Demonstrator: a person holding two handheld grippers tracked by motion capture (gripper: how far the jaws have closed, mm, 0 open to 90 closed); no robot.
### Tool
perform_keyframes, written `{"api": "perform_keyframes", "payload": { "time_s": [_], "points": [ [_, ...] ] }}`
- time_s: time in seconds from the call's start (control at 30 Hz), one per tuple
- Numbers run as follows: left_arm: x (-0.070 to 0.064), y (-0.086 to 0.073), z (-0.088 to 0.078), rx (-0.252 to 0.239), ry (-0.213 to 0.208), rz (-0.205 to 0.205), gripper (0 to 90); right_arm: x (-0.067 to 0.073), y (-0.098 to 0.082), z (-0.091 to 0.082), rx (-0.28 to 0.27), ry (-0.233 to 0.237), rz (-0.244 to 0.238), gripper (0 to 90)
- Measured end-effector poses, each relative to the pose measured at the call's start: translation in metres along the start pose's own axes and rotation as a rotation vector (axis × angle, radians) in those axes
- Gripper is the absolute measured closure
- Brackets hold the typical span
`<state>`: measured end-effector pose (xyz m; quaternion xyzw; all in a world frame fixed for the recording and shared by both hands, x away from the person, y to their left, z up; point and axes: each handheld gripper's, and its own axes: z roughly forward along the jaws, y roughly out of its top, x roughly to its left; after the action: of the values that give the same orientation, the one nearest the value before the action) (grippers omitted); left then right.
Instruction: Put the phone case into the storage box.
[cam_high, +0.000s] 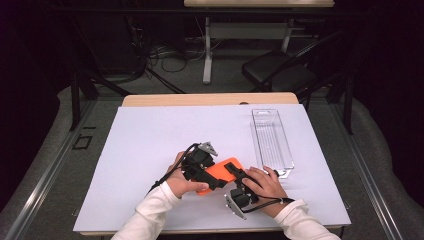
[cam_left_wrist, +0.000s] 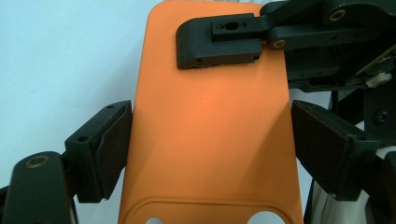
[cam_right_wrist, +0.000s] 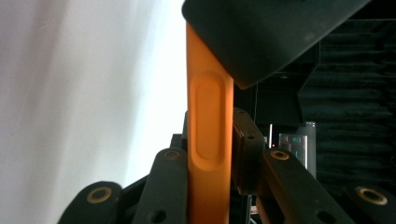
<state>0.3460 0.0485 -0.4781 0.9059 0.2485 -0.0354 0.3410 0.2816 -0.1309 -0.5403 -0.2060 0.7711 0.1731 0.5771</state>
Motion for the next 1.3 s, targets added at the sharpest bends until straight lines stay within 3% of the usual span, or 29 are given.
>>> {"api": "perform_keyframes", "payload": {
  "time_s": [0.33,0.43,0.77,1.2,1.3],
  "points": [
    [0.0013,0.0000,-0.0002,-0.013,-0.025,-0.022,15.9,0.0005,-0.0008,-0.0012,-0.001,-0.015,-0.012,83.9],
    [0.0011,0.0003,-0.0007,-0.006,-0.015,-0.022,15.9,0.0009,-0.0006,-0.0016,0.003,-0.025,-0.014,84.3],
    [0.0057,-0.0014,0.0000,-0.012,-0.061,-0.055,15.8,0.0022,-0.0008,-0.0012,-0.007,-0.041,-0.011,86.5],
    [0.0068,-0.0022,0.0003,-0.009,-0.074,-0.071,15.2,0.0028,-0.0011,-0.0012,-0.019,-0.041,-0.005,86.8],
    [0.0059,-0.0019,0.0004,-0.005,-0.055,-0.059,15.1,0.0028,-0.0012,-0.0017,-0.013,-0.040,0.000,86.8]
  ]
}}
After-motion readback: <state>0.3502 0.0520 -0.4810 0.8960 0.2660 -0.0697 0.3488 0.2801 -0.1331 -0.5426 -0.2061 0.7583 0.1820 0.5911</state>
